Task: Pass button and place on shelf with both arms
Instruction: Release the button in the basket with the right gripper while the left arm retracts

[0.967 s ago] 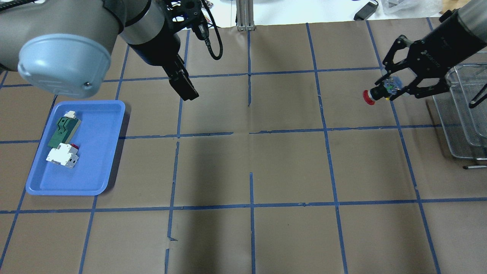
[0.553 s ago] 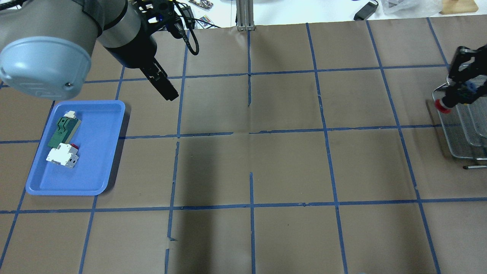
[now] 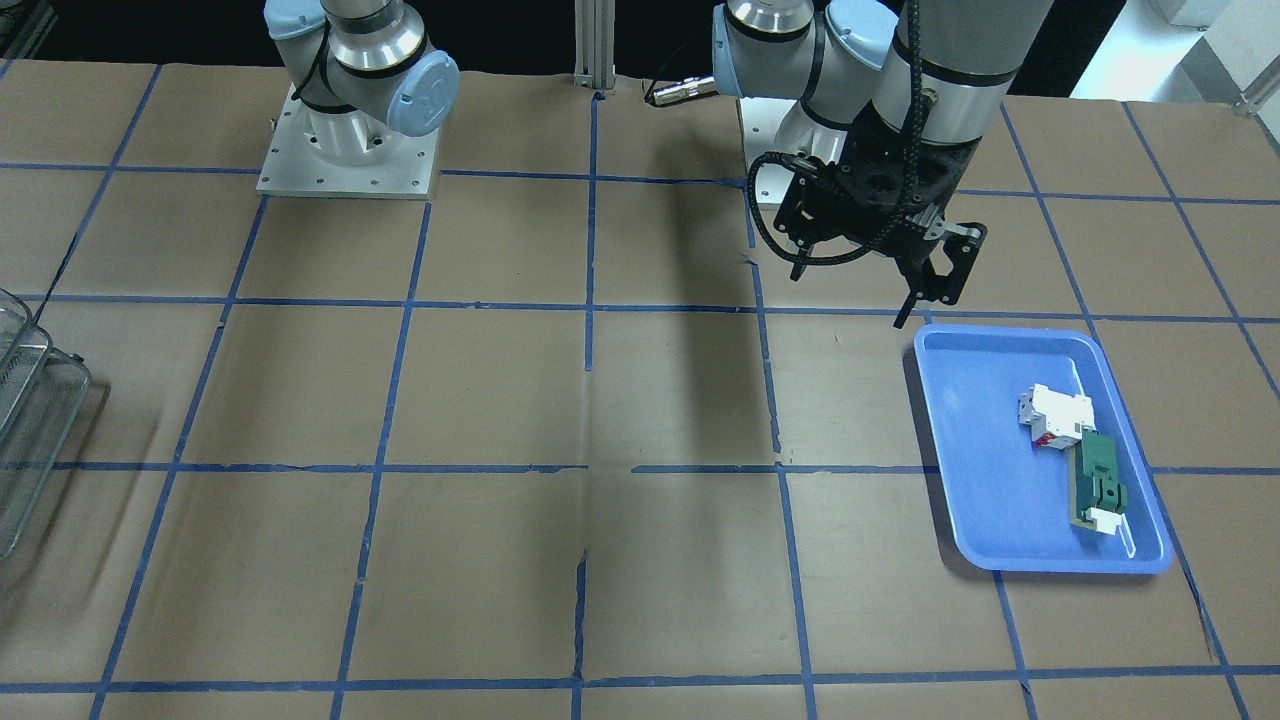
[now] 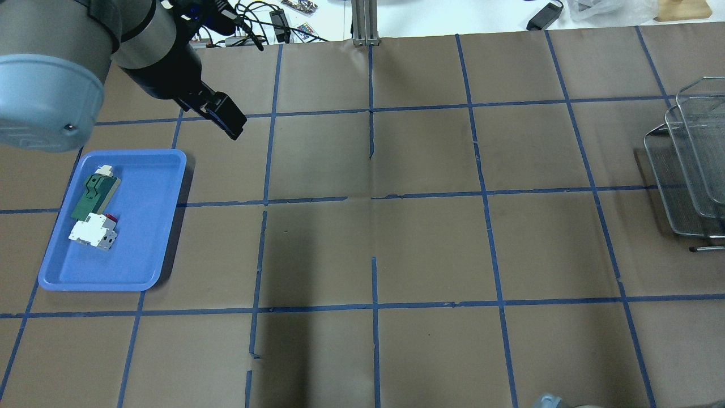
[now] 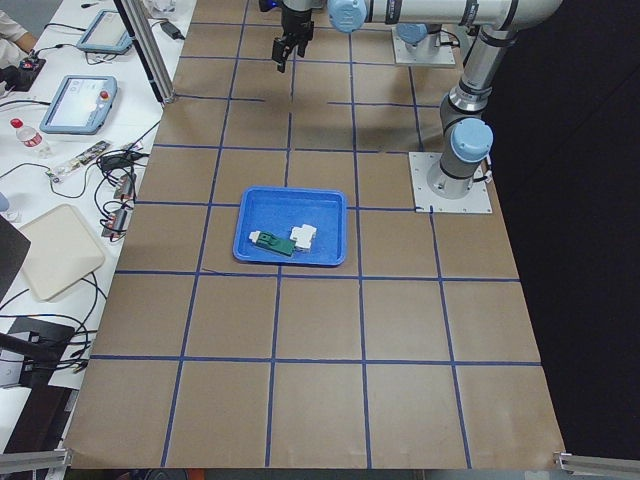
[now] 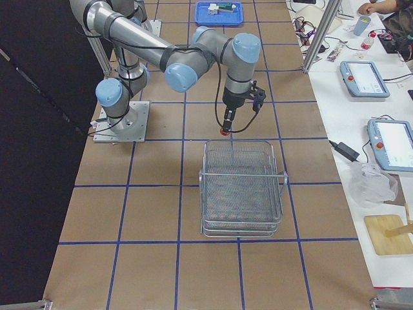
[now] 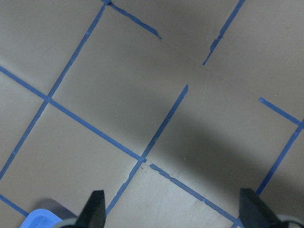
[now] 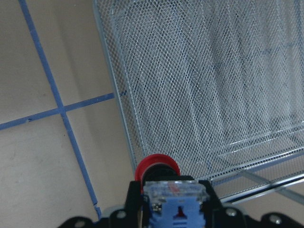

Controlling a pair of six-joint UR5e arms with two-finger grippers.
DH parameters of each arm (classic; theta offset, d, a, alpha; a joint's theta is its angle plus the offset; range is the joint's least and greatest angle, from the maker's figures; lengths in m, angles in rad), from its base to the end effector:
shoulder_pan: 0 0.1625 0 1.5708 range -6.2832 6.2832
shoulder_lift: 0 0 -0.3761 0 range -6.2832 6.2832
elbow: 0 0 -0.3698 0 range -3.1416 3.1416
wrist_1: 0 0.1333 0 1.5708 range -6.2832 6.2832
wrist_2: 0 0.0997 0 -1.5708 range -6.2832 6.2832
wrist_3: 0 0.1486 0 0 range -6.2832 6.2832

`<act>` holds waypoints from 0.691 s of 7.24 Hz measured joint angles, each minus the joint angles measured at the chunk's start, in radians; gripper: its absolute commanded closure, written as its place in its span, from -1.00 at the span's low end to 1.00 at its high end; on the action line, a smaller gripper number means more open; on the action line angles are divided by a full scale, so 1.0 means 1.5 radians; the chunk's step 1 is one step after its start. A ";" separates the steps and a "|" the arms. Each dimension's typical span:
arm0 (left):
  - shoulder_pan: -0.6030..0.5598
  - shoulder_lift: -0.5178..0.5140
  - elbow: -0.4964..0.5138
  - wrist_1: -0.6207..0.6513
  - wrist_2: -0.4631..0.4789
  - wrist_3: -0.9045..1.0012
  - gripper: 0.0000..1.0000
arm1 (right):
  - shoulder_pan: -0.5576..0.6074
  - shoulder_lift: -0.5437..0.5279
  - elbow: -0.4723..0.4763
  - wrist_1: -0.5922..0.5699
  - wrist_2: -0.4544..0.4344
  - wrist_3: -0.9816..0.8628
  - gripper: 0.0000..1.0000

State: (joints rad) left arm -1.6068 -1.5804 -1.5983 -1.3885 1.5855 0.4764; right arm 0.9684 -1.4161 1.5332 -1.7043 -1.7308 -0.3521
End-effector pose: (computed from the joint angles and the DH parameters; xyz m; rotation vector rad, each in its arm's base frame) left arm -0.1488 -0.4883 0.3923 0.7810 2.9878 -0.2142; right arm -0.2085 -0.4966 0.3459 -0.3753 -2.9670 -0.0884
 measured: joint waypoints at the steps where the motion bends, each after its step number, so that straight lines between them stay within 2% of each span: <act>1: 0.000 0.003 0.000 -0.002 0.013 -0.070 -1.00 | -0.008 0.016 0.000 -0.026 -0.003 -0.010 1.00; 4: 0.000 0.013 0.005 -0.033 0.016 -0.239 -1.00 | -0.037 0.054 -0.002 -0.081 0.002 -0.054 1.00; 5: 0.001 0.015 0.009 -0.052 0.001 -0.292 -1.00 | -0.040 0.063 -0.003 -0.093 0.003 -0.059 0.80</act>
State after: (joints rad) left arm -1.6056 -1.5577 -1.5852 -1.4668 1.5872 0.0386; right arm 0.9087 -1.3217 1.5282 -1.8434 -1.7263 -0.4413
